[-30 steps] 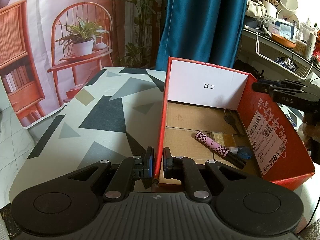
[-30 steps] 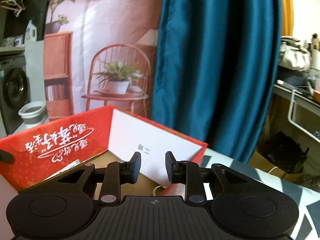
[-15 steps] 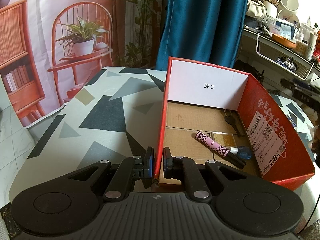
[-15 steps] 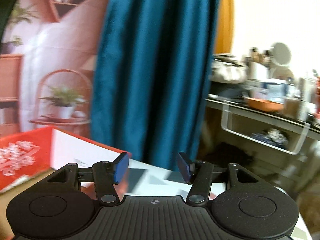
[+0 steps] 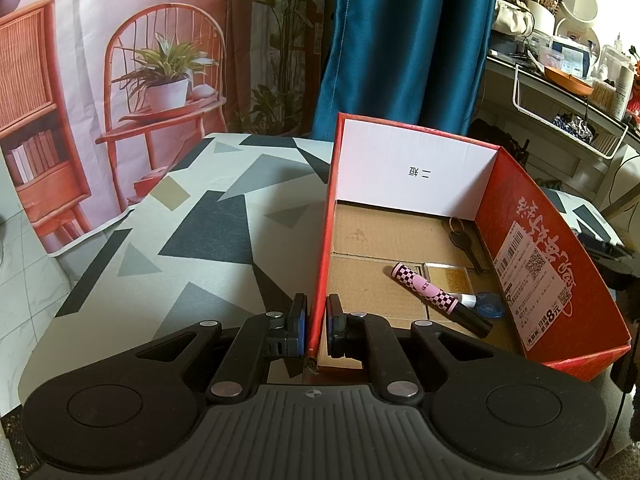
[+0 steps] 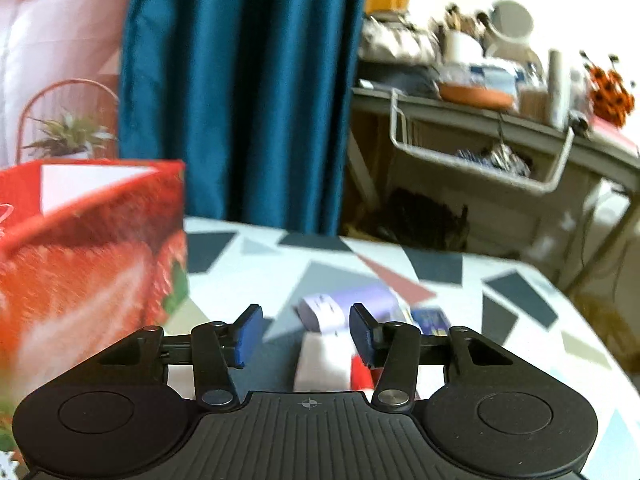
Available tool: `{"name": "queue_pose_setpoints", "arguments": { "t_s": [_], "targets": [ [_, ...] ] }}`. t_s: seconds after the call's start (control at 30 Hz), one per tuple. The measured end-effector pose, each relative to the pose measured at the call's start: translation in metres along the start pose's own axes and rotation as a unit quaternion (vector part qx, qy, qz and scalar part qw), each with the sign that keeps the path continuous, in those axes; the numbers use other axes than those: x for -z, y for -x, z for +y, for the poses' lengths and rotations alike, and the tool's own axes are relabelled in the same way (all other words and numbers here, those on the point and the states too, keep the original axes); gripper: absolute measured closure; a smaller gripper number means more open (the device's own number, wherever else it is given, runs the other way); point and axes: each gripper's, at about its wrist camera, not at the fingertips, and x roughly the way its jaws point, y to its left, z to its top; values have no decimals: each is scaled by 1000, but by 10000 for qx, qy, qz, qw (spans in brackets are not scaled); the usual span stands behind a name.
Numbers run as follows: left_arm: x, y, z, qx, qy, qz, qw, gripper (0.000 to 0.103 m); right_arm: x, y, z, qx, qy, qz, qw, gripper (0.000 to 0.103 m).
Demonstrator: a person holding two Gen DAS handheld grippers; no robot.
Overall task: Organize rigid objects
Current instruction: 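Grasp the white USB charger with the right gripper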
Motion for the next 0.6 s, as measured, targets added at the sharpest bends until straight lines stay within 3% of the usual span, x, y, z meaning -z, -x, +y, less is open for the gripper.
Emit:
{"name": "queue_pose_setpoints", "arguments": {
  "t_s": [0.17, 0.4, 0.6],
  "targets": [
    [0, 0, 1, -1, -10, 13, 10000, 92, 14, -12, 2, 182, -11, 221, 9996, 60],
    [0, 0, 0, -7, -15, 18, 10000, 92, 5, -38, -2, 233, -110, 506, 9984, 60],
    [0, 0, -1, -16, -31, 20, 10000, 92, 7, -44, -2, 167, -40, 669, 9976, 71]
  ]
}}
